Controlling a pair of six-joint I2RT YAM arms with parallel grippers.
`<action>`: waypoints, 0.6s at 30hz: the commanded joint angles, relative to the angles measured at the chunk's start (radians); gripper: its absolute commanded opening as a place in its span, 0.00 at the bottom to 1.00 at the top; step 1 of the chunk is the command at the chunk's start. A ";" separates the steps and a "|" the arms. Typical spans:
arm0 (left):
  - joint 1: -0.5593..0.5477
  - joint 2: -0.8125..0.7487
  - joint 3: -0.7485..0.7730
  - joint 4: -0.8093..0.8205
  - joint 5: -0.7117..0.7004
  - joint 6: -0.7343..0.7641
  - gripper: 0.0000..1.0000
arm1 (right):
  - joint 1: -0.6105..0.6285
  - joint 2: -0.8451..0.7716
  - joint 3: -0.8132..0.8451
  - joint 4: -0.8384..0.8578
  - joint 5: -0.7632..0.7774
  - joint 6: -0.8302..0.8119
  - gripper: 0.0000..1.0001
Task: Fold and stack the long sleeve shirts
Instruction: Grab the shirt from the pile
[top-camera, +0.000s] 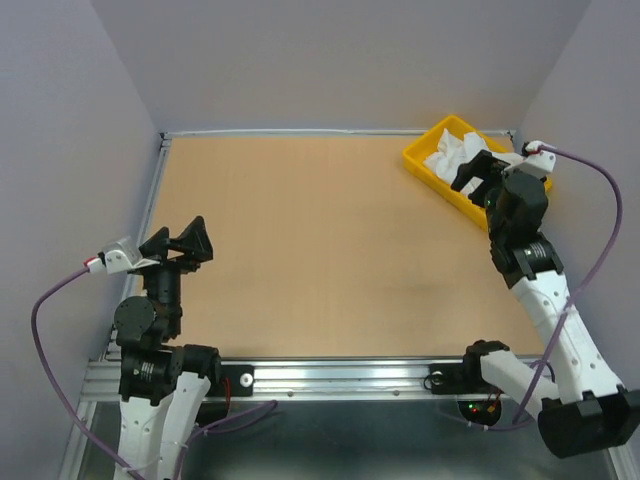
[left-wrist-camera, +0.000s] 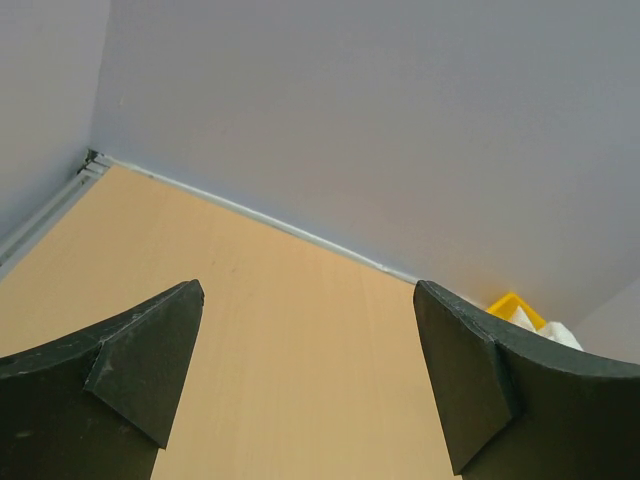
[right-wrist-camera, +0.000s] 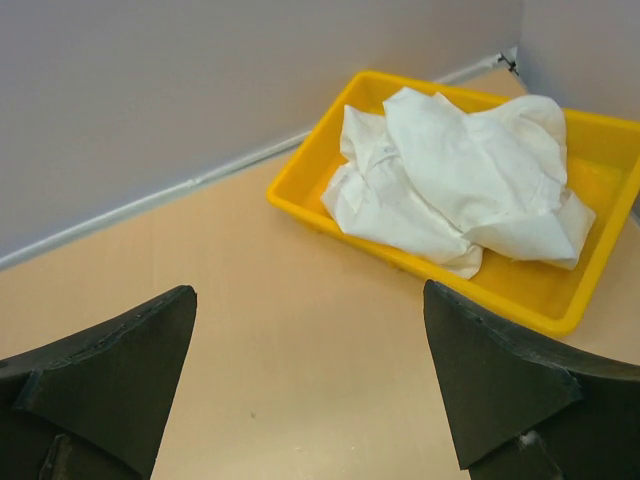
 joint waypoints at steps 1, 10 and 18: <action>-0.009 -0.002 -0.021 0.037 0.036 0.029 0.99 | -0.007 0.141 0.152 0.009 0.082 0.046 1.00; -0.040 -0.030 -0.056 0.049 0.029 0.025 0.99 | -0.037 0.590 0.329 -0.028 0.253 0.050 1.00; -0.047 -0.025 -0.058 0.049 -0.004 0.055 0.99 | -0.206 0.871 0.478 -0.037 0.211 0.129 1.00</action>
